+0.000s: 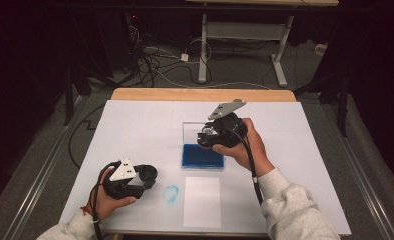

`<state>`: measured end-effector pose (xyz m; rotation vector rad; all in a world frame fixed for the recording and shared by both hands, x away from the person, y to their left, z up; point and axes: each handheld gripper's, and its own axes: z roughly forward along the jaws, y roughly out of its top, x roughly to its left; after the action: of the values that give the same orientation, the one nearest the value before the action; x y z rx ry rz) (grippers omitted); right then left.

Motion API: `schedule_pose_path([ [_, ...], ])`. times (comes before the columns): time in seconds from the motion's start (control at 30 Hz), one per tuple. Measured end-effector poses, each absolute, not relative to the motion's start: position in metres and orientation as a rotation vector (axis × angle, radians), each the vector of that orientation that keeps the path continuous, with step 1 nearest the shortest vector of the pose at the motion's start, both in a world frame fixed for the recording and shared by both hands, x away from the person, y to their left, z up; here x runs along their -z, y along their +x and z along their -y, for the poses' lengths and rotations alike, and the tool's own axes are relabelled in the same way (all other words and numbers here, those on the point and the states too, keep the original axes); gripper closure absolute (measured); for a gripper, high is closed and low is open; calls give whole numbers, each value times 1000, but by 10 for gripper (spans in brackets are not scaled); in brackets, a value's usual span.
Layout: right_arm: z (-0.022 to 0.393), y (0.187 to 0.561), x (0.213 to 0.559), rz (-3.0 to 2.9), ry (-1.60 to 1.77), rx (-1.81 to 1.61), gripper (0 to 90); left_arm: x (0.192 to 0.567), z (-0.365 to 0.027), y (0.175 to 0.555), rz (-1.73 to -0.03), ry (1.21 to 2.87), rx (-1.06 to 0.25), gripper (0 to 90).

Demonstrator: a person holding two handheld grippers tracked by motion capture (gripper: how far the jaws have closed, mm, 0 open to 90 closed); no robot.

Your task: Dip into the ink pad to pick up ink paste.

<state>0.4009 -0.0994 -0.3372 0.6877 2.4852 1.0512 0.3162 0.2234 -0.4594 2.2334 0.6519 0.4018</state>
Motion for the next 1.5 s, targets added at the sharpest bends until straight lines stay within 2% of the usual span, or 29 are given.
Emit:
schedule_pose_path([
  [0.6, 98, 417, 410, -2593, 795, -947, 572, 461, -223, 317, -646, 2247, -395, 369],
  [1.5, 104, 423, 424, -2579, 810, -970, 572, 462, -221, 316, -638, 2262, -394, 369],
])
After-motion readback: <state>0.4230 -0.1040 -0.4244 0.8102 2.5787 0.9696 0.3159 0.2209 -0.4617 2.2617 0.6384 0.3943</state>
